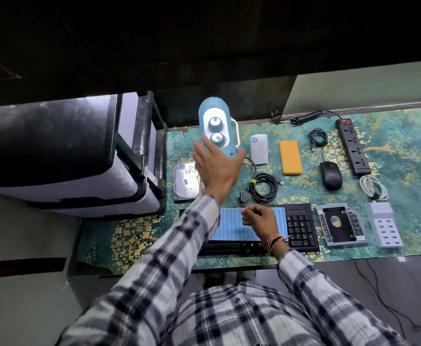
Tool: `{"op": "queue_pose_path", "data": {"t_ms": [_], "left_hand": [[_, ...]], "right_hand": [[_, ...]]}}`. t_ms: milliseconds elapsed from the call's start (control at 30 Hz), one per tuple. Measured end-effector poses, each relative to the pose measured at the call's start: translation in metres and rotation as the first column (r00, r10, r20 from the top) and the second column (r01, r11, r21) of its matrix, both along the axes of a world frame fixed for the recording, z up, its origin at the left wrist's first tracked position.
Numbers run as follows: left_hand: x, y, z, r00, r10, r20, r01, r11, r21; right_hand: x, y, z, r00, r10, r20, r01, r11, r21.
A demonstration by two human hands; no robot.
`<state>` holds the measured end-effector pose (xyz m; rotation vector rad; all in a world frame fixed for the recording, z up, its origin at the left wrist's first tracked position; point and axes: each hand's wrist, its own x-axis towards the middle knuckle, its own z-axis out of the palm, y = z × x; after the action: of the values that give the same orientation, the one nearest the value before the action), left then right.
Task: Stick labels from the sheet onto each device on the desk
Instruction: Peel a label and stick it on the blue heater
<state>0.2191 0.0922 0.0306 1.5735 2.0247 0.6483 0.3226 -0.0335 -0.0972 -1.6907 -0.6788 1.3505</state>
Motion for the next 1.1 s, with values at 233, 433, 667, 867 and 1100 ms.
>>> {"op": "queue_pose_path", "data": {"t_ms": [233, 433, 667, 867, 1100], "left_hand": [[0.020, 0.049, 0.004, 0.993, 0.075, -0.087, -0.096, 0.959, -0.268], [0.014, 0.048, -0.001, 0.970, 0.240, 0.044, -0.219, 0.937, -0.271], [-0.029, 0.034, -0.010, 0.928, 0.305, 0.212, -0.246, 0.933, -0.264], [-0.090, -0.005, -0.013, 0.657, 0.334, 0.676, -0.234, 0.942, -0.239], [-0.115, -0.030, -0.027, 0.394, 0.346, 0.851, -0.150, 0.938, -0.311]], "right_hand": [[0.019, -0.002, 0.005, 1.000, -0.016, 0.000, 0.016, 1.000, -0.008], [0.040, 0.007, 0.011, 0.999, -0.048, -0.017, 0.048, 0.999, -0.006], [0.064, 0.041, 0.030, 0.990, -0.125, -0.069, 0.128, 0.991, 0.040], [0.077, 0.074, 0.047, 0.982, -0.148, -0.120, 0.163, 0.978, 0.128], [0.071, 0.120, 0.061, 0.989, -0.141, 0.053, 0.125, 0.963, 0.239]]}}
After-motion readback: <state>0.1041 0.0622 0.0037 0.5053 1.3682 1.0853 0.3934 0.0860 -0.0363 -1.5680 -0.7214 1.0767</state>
